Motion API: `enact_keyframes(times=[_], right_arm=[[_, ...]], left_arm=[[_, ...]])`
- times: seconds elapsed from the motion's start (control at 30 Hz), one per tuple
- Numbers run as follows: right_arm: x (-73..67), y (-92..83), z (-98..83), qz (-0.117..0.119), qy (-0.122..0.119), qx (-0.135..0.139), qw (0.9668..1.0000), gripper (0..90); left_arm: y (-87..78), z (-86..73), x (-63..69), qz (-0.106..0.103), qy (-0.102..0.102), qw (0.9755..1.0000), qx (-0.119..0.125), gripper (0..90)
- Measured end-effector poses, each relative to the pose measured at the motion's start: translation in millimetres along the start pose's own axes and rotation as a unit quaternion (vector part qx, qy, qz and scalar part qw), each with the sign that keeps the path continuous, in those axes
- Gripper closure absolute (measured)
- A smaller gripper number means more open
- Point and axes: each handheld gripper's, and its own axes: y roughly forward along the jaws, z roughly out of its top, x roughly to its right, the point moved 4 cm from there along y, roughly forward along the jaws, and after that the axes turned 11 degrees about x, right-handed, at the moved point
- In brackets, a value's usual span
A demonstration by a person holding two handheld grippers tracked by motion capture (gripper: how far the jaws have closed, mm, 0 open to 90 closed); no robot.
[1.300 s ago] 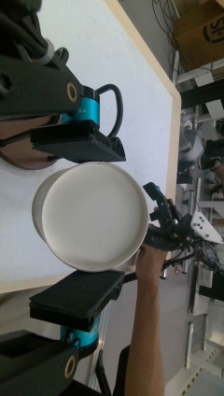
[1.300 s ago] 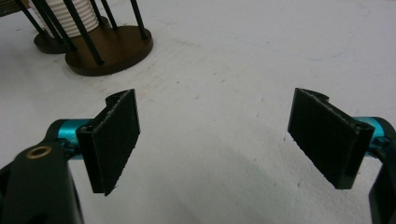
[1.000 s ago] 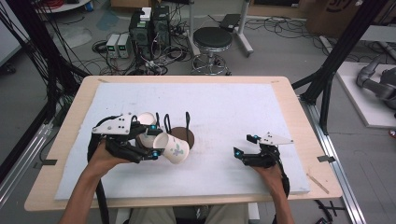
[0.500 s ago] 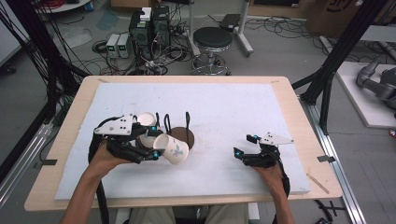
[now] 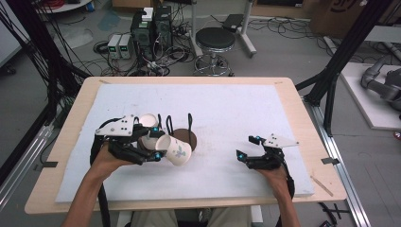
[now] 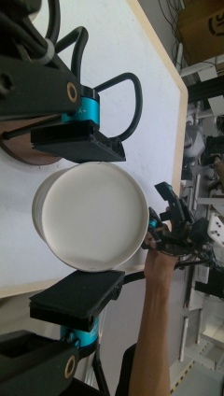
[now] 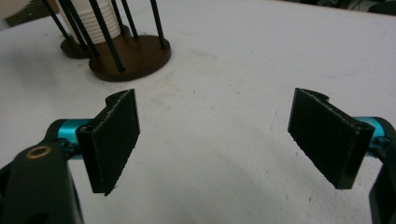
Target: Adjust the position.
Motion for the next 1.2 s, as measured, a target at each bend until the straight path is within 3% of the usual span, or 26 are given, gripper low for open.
enact_keyframes(times=[0.07, 0.3, 0.5, 0.8, 1.2], right_arm=[[-2.4, -2.4, 6.7, 0.013, -0.004, 0.015, 0.9998, 17.1], [-11.2, -7.7, 20.3, 0.041, -0.012, 0.026, 0.9987, 17.1], [-21.9, -8.0, 35.1, 0.09, -0.016, 0.03, 0.9954, 17.1], [-43.0, 10.6, 63.1, 0.153, -0.047, 0.029, 0.9866, 17.1], [-67.8, 35.1, 75.9, 0.229, -0.052, 0.025, 0.9718, 17.1]], left_arm=[[1.3, -0.3, 0.6, -0.002, 0.0, 1.0, 0.001, 36.8], [5.0, -0.1, -1.3, -0.007, -0.002, 0.9999, 0.012, 36.8], [6.7, 0.2, -2.9, -0.007, -0.003, 0.9998, 0.019, 36.8], [11.3, -0.9, -0.8, -0.01, -0.002, 0.9997, 0.024, 36.8], [21.4, -7.3, 4.1, -0.018, -0.005, 0.9993, 0.031, 36.7]])
